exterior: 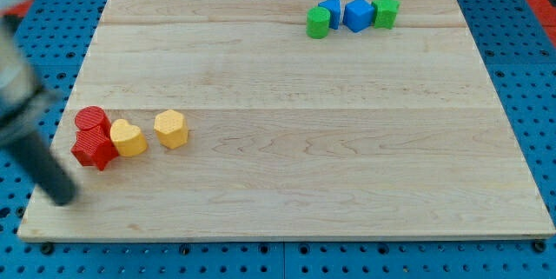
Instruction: Push the red star along with yellow blocks towards the center
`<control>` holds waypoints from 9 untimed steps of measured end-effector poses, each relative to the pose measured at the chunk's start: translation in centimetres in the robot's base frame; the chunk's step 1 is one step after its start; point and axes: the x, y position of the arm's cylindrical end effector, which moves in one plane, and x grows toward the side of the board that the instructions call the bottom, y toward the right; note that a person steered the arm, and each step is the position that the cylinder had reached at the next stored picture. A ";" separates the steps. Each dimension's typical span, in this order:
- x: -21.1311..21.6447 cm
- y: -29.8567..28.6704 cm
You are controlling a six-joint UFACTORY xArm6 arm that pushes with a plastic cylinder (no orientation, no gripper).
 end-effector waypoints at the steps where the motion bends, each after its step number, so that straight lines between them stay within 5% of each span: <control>1: -3.9 -1.0; 4: -7.5 15.4; 6: -7.4 16.8; 7: -5.5 12.5; 9: -5.0 23.8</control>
